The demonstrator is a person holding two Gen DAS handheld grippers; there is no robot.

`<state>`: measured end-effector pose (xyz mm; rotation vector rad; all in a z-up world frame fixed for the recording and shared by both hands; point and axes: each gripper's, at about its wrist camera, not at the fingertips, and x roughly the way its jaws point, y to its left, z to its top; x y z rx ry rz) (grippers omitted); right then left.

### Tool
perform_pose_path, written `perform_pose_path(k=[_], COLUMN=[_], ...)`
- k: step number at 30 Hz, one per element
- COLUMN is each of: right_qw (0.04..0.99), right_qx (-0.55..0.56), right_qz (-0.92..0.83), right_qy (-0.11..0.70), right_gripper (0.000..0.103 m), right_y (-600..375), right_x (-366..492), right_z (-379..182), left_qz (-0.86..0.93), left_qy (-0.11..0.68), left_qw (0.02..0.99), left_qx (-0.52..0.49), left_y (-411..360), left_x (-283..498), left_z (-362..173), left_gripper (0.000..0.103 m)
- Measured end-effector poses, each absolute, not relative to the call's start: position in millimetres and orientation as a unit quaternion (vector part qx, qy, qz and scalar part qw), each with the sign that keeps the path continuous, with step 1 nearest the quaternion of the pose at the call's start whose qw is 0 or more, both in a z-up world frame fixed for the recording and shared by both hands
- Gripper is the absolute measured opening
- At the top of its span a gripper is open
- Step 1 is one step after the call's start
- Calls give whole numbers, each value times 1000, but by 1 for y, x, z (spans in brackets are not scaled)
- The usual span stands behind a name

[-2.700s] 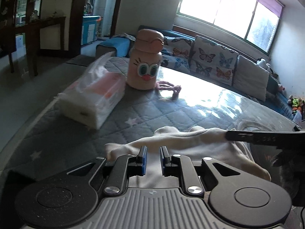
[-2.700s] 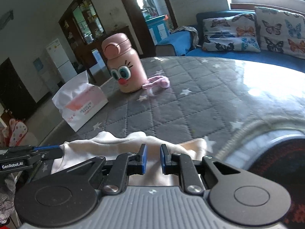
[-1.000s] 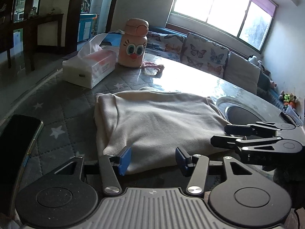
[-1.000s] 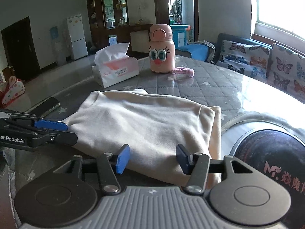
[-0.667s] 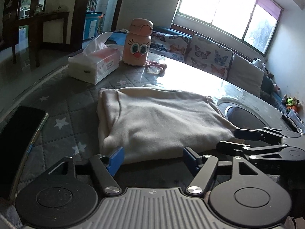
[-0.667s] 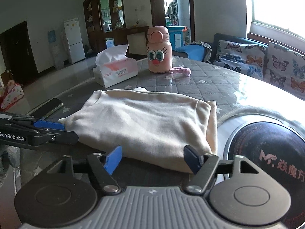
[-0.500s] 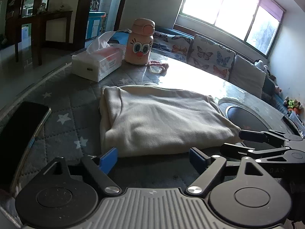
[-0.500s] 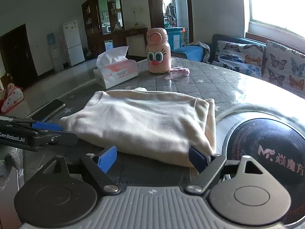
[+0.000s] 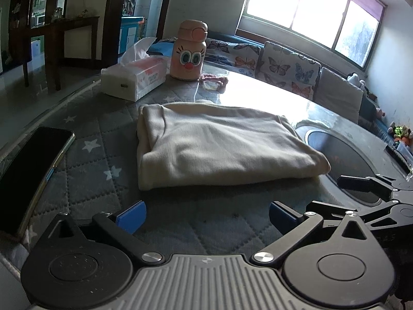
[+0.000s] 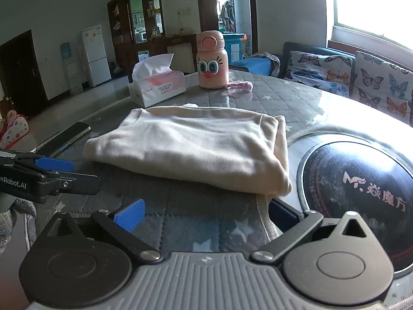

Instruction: Fold clothes

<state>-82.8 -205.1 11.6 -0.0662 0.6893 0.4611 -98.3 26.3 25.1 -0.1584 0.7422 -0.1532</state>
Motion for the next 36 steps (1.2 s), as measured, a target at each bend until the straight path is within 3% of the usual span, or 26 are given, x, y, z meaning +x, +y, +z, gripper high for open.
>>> perform_pose_path(k=[36], right_qw=[923], right_qx=[-58], right_qz=[189], right_qy=[330], right_gripper=[103], right_y=[-209], right_x=[-121], right_z=[4], left_qz=[-51], left_qy=[359], left_qw=[931], left_qx=[-37], left_y=[-2], left_x=[-138], left_z=[28], left_gripper=[103])
